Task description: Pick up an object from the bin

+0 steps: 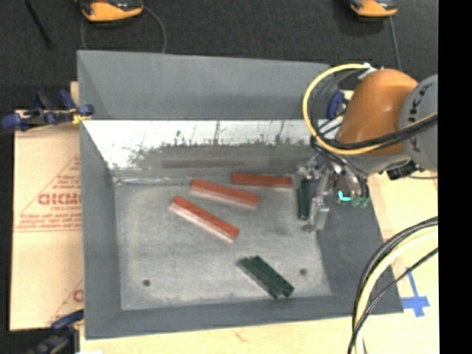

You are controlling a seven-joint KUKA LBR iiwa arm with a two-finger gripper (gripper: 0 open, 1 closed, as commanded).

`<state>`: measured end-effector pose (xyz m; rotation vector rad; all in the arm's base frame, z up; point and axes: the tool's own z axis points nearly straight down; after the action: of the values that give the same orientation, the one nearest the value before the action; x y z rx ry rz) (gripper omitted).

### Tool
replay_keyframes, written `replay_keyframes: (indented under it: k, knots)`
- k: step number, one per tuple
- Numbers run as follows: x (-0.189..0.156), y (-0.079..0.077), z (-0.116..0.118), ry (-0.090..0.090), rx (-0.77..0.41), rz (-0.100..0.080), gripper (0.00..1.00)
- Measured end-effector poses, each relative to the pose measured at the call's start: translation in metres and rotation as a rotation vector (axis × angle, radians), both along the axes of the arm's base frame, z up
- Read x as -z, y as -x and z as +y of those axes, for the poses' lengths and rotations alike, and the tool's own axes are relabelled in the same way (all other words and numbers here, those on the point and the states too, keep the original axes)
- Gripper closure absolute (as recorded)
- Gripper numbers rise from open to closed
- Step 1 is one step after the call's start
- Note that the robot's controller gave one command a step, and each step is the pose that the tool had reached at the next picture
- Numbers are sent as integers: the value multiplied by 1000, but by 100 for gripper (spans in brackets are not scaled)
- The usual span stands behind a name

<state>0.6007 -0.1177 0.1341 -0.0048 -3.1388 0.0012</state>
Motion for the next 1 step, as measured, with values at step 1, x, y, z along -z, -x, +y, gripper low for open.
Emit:
replay_keyframes:
  k: [1]
  knots:
    - [32, -47, 41, -3, 70, -8, 0]
